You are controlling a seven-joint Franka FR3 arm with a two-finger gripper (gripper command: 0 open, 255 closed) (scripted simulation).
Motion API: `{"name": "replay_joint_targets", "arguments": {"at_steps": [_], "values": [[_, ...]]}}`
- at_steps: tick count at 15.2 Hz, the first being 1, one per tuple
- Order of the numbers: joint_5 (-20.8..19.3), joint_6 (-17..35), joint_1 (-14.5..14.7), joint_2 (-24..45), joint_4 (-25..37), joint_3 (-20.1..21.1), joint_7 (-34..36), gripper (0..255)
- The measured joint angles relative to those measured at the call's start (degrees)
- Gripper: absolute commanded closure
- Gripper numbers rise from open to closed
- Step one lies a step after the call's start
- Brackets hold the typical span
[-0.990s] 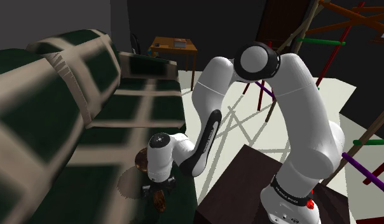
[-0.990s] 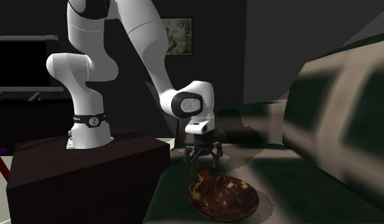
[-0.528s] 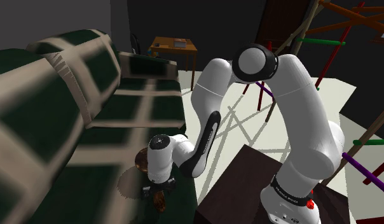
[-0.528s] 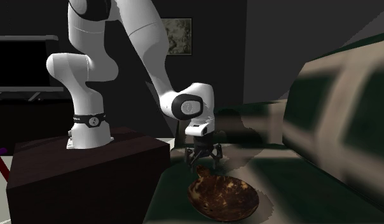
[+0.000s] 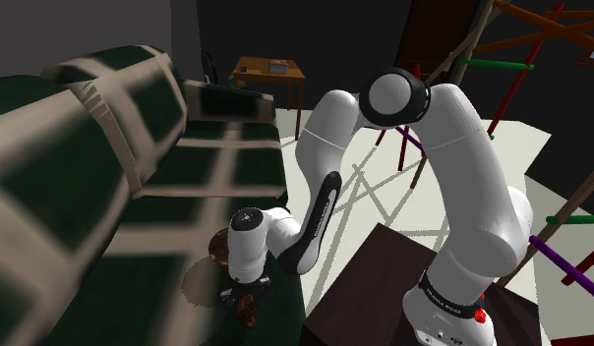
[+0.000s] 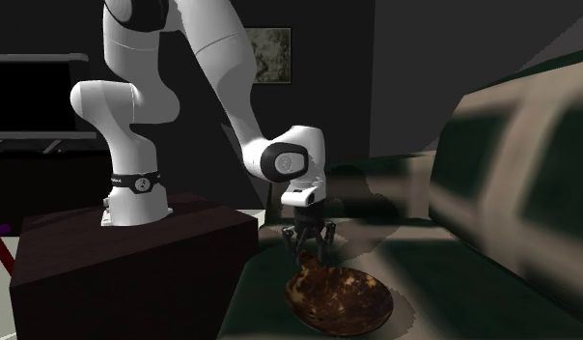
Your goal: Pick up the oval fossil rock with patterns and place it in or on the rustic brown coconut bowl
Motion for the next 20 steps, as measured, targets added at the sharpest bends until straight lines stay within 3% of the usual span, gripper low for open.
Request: {"name": "replay_joint_targets", "arguments": {"at_steps": [7, 20], "values": [[1.83, -0.95, -1.63, -1.96, -1.26, 1.94, -1.36, 255], [12.10, -5.96, -10.34, -11.09, -5.96, 12.88, -8.53, 255]]}}
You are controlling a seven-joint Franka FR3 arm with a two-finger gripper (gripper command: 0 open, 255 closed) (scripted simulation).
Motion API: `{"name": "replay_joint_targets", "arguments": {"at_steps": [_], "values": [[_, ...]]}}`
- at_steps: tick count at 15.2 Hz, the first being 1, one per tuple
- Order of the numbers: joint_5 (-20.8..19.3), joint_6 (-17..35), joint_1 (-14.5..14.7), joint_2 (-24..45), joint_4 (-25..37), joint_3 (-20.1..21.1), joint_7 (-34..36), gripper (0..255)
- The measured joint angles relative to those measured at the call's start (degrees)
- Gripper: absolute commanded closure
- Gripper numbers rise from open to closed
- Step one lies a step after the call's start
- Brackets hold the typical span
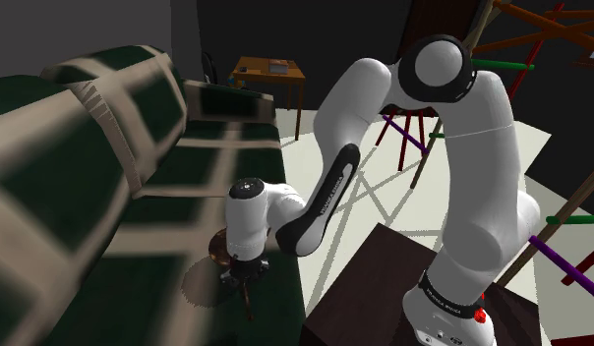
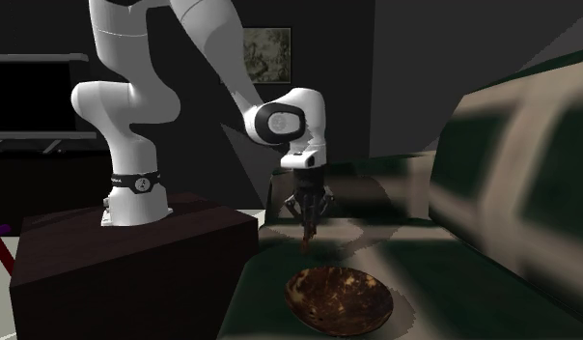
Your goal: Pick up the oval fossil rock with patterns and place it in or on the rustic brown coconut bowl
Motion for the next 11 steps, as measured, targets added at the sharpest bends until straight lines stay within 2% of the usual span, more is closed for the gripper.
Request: {"name": "replay_joint_targets", "arguments": {"at_steps": [7, 11], "values": [[5.99, -3.05, -5.44, -4.08, -0.87, 6.23, -4.73, 255], [6.40, -5.21, -7.99, -2.04, 2.95, 5.21, -9.88, 255]]}}
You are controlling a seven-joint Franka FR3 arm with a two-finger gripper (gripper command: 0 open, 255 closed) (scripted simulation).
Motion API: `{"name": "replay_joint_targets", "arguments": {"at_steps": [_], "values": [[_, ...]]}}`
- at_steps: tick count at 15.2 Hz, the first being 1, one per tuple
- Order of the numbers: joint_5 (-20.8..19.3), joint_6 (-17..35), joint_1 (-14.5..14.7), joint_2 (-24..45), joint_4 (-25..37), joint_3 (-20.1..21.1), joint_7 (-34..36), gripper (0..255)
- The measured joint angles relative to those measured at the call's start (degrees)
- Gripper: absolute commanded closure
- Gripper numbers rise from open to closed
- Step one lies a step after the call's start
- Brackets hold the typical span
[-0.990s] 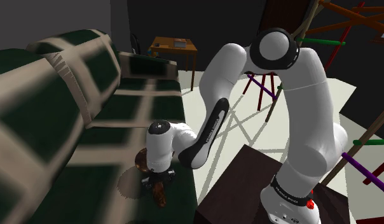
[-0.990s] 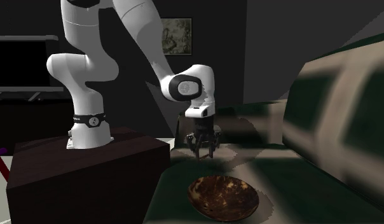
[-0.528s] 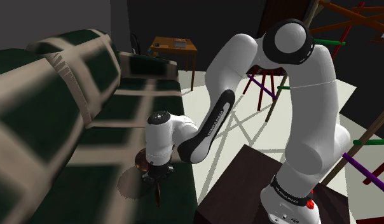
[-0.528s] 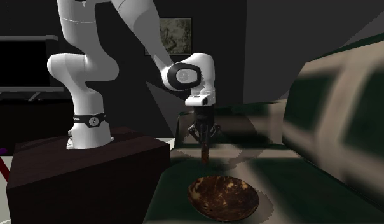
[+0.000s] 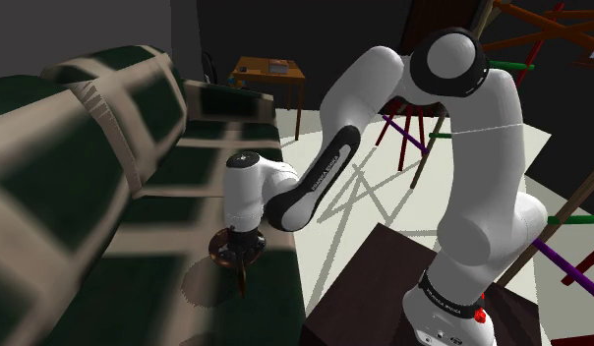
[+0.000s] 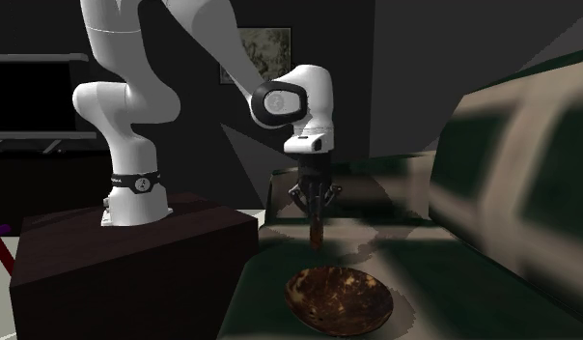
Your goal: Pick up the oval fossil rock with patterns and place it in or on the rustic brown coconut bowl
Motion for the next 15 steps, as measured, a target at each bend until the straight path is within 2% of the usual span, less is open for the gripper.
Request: {"name": "replay_joint_targets", "arguments": {"at_steps": [11, 15], "values": [[1.23, -8.87, -3.42, 8.58, 16.87, -3.53, -14.38, 255], [-0.21, -8.29, -2.32, 11.12, 18.78, -5.46, -14.68, 255]]}}
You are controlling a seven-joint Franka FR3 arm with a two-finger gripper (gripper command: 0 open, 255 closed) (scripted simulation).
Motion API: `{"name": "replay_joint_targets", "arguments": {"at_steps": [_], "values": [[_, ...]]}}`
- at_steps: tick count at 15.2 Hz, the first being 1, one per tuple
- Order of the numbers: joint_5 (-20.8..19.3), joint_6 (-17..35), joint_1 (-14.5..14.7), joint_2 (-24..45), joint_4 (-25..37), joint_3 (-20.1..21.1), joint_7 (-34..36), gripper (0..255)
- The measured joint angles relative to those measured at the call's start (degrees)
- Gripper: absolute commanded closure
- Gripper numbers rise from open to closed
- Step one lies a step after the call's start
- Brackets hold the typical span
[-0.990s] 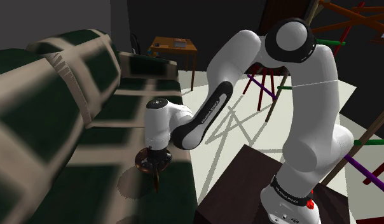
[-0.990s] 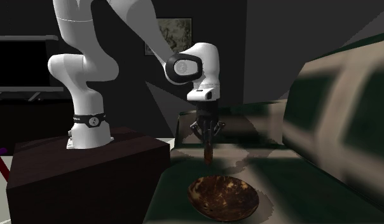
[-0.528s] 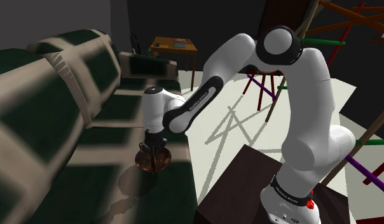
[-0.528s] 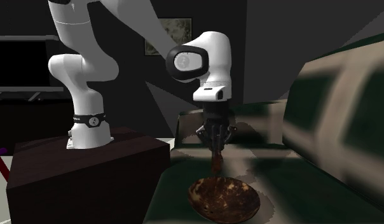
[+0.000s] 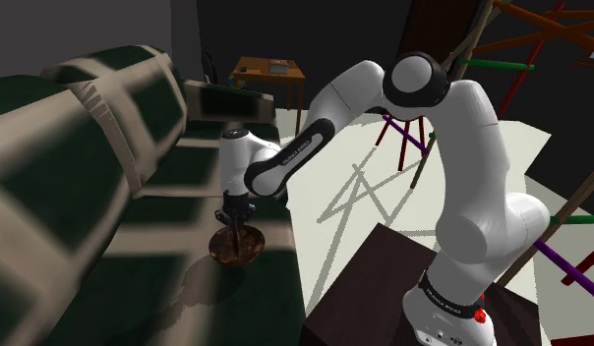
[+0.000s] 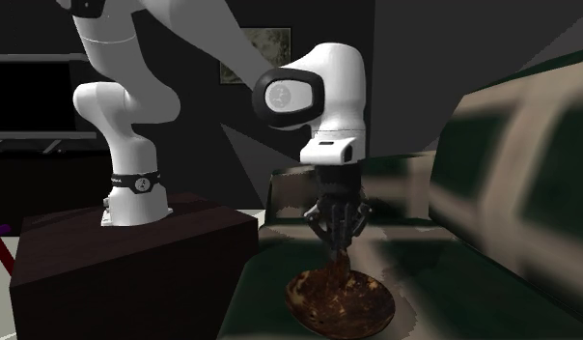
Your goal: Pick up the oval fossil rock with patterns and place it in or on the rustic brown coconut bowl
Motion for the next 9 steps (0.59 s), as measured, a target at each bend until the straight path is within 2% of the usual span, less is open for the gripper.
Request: {"name": "replay_joint_targets", "arguments": {"at_steps": [9], "values": [[-3.97, 3.66, 2.96, 4.77, 1.77, -4.31, 1.96, 255]]}}
